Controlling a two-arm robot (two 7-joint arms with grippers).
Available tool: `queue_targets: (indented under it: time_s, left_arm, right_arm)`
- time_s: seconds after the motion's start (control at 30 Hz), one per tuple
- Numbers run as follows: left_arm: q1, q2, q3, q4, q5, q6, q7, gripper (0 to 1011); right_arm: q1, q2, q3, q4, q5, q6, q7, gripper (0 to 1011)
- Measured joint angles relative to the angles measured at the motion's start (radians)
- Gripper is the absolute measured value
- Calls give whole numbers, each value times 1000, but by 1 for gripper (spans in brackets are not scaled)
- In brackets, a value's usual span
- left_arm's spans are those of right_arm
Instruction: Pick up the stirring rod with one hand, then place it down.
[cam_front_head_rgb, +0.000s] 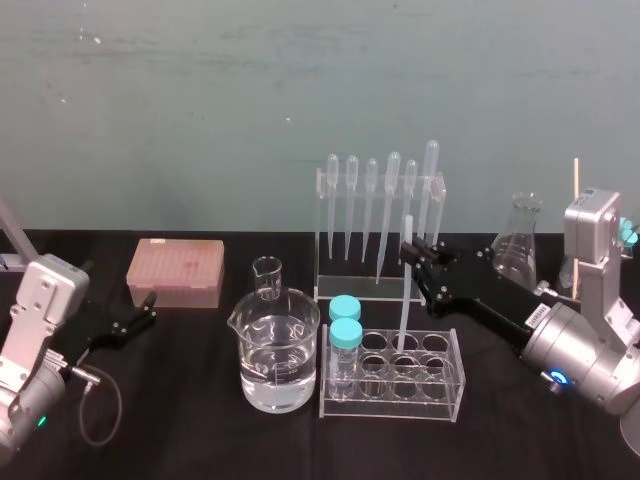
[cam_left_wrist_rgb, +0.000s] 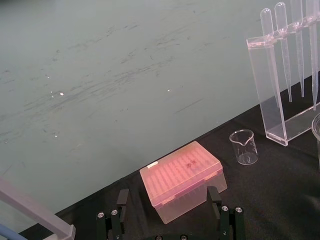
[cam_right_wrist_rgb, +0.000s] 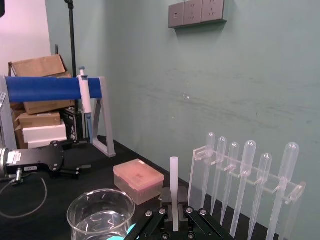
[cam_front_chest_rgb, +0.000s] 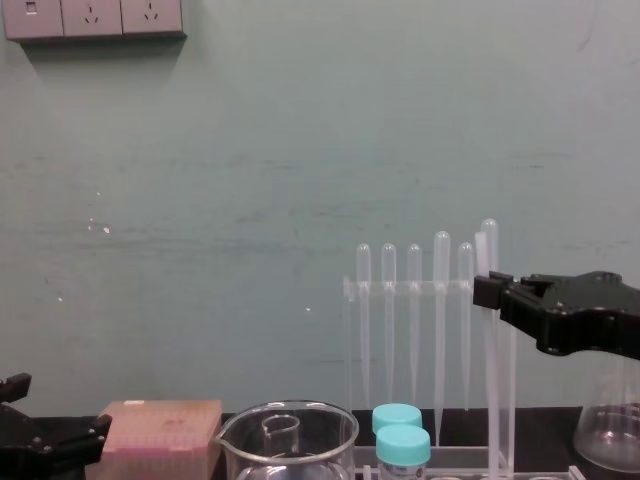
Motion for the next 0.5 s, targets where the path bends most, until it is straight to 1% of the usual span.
queue_targets:
  time_s: [0.27, 0.5]
  left_arm:
    - [0, 0, 0, 0, 0, 0, 0, 1000]
    - [0, 0, 0, 0, 0, 0, 0, 1000]
  right_arm:
    - [0, -3, -3, 23, -8, -10, 5, 57]
    - [2, -12, -6, 43, -8, -6, 6, 57]
